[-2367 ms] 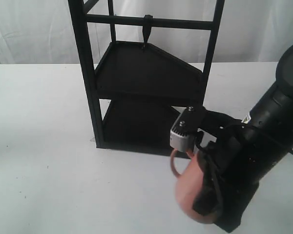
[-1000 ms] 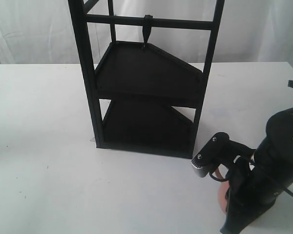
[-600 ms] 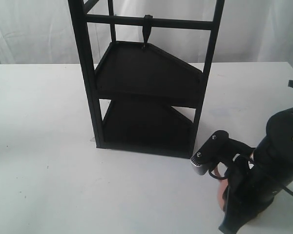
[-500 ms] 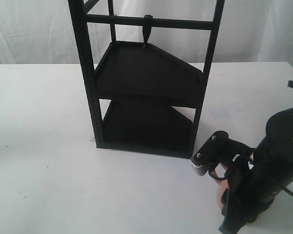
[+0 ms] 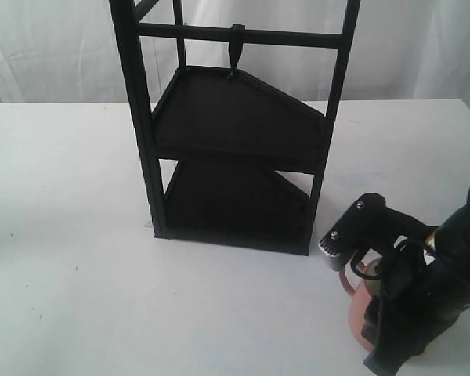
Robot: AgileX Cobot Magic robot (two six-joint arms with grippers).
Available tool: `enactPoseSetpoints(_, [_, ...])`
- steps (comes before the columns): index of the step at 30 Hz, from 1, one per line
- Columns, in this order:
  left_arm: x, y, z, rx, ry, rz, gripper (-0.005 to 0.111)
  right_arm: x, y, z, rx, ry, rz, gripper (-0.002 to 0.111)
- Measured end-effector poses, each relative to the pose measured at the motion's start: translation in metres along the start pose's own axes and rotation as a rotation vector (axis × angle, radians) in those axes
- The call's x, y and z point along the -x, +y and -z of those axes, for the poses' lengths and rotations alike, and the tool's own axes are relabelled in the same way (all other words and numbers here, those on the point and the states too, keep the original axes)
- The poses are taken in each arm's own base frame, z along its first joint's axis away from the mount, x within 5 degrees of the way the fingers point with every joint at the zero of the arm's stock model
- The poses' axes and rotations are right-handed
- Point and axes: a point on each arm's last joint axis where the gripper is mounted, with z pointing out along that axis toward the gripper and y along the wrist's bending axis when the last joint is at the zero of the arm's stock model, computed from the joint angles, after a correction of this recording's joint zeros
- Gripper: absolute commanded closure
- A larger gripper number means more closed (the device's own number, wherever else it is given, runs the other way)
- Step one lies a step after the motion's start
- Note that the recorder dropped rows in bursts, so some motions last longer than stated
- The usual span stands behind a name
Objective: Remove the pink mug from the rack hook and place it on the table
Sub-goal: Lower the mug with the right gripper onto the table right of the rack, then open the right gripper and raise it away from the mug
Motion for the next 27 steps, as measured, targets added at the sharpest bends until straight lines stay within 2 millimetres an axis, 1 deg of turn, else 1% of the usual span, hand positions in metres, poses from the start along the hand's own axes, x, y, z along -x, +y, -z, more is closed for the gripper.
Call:
enactPoseSetpoints(14, [0.0,0.0,0.0,0.0,0.0,0.0,0.107,-0.01,0.009,0.05,-0.058,-0.191,-0.05,0.064])
enactPoseSetpoints(25, [0.0,0.0,0.0,0.0,0.0,0.0,0.107,-0.026,0.018,0.093,-0.122,-0.391,-0.081,0.064])
enactPoseSetpoints(27, [0.0,0.0,0.0,0.0,0.0,0.0,0.107,-0.03,0.02,0.102,-0.136,-0.445,-0.091,0.067])
